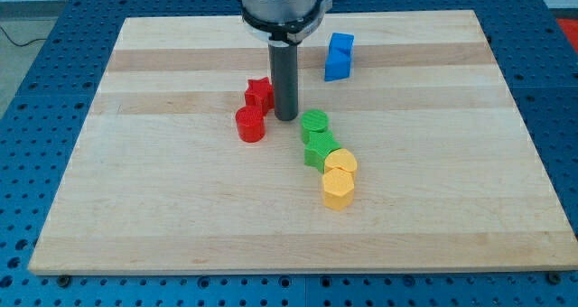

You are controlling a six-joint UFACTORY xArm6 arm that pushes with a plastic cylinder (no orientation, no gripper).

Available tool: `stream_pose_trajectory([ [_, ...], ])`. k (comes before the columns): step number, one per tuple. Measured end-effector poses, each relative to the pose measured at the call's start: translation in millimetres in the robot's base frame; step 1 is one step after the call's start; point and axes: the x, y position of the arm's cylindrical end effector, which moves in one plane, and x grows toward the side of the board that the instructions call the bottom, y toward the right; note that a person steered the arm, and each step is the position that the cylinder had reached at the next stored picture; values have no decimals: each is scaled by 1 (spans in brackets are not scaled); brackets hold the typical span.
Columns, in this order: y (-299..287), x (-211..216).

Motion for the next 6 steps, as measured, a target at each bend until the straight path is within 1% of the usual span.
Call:
stream_pose_trajectory([
  [1, -4, -15],
  [3, -115, -17],
  [4, -94, -17],
  [5, -21, -17],
  [6, 71, -17],
])
